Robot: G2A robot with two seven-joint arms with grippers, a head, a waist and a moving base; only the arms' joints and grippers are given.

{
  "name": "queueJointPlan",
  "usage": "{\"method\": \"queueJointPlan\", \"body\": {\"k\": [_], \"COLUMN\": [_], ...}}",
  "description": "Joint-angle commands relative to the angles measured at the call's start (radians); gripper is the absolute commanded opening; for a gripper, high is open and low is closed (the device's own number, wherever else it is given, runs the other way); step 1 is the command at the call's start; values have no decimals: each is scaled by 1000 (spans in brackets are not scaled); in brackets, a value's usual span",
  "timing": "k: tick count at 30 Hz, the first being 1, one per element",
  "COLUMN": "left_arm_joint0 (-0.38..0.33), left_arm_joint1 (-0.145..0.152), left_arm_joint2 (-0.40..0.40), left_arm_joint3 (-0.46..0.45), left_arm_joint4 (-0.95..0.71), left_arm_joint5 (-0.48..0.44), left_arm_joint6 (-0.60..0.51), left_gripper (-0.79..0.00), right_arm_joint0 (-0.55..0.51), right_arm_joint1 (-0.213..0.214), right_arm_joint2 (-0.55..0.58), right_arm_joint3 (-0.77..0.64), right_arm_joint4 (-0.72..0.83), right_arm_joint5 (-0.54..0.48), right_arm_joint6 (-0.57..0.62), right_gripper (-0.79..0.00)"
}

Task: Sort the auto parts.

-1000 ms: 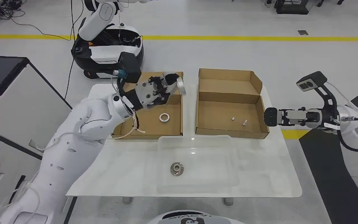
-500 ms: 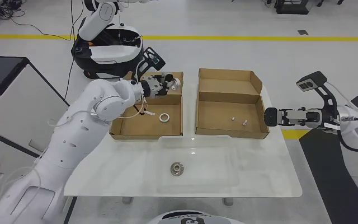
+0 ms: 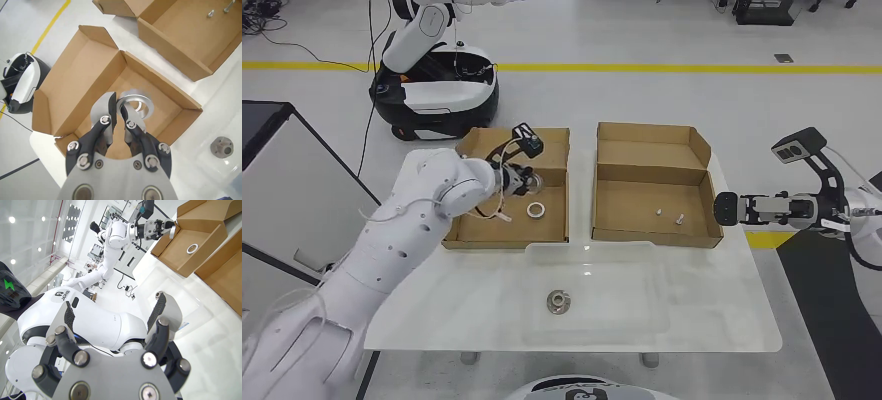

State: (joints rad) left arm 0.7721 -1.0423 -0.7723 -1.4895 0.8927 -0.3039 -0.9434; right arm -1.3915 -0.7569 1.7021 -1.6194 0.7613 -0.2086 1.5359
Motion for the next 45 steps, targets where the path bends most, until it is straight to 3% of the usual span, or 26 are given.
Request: {"method": "queueJointPlan", "body": {"k": [1,10,17,26,38,41,43,45], "left_arm_joint0": [-18,-130,-179,-176,-121,-111,-106,-103], "left_arm_joint1": [-14,-92,-134,-147,-140,-137,-134,-132], "left_arm_joint2": [30,192,239,255,235,227,220,213], "left_arm_joint3": [28,202,321,382,398,391,385,375], "left_arm_joint4": [7,90,101,146,180,187,192,201], "left_arm_joint5": [6,-59,-100,-129,-136,-140,-140,-137], "left_arm_joint6": [0,-55,-81,-118,-129,-133,-136,-137], "left_gripper": [-785,-785,-785,-785,-785,-397,-40,0], "right_arm_joint0": [0,0,0,0,0,0,0,0], "right_arm_joint1": [0,0,0,0,0,0,0,0], "right_arm_joint2": [0,0,0,0,0,0,0,0], "right_arm_joint3": [0,0,0,0,0,0,0,0], "right_arm_joint4": [0,0,0,0,0,0,0,0], "right_arm_joint5": [0,0,0,0,0,0,0,0], "right_arm_joint6": [0,0,0,0,0,0,0,0], "right_gripper": [0,0,0,0,0,0,0,0]}}
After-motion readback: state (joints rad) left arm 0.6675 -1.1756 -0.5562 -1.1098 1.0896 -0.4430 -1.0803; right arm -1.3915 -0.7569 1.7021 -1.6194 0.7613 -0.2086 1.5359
